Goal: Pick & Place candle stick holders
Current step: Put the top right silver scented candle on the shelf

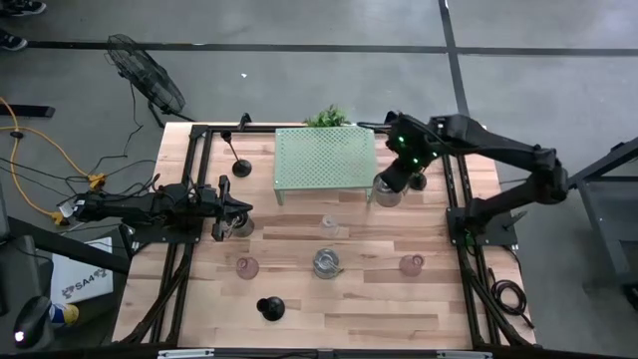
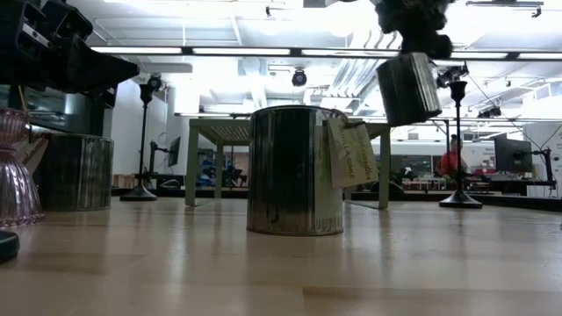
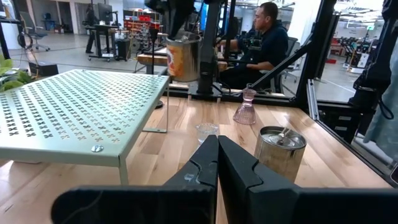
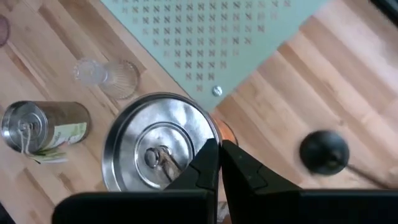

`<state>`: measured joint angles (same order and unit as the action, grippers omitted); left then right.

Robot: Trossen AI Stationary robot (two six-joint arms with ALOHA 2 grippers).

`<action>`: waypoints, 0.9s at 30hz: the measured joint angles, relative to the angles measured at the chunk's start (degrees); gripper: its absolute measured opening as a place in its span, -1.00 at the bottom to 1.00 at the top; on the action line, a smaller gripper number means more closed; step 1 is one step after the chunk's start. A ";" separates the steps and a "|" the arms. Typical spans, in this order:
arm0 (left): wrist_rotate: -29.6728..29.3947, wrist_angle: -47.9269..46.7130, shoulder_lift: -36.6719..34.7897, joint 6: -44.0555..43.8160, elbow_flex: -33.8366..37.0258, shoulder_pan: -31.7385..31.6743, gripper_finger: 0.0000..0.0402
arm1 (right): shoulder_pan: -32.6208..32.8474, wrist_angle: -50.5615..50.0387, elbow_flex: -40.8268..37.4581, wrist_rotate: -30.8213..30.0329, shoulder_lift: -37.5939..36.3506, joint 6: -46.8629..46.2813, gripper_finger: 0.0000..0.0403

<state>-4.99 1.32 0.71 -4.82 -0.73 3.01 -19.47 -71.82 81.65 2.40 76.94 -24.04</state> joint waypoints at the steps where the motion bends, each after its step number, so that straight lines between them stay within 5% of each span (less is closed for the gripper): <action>1: 0.00 0.00 0.02 0.00 0.00 0.00 -1.00 | -0.36 -0.56 1.44 0.19 1.13 0.92 -0.98; 11: 0.00 0.02 0.02 0.00 0.00 0.02 -1.00 | -2.31 -2.67 6.38 2.34 7.33 4.88 -0.99; 27: 0.00 0.00 0.02 0.00 0.00 0.00 -1.00 | 4.70 -5.80 6.43 -2.48 7.70 -1.16 -0.99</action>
<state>-4.99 1.32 0.73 -4.82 -0.73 3.01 -14.77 -77.62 88.07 -0.09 84.64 -25.20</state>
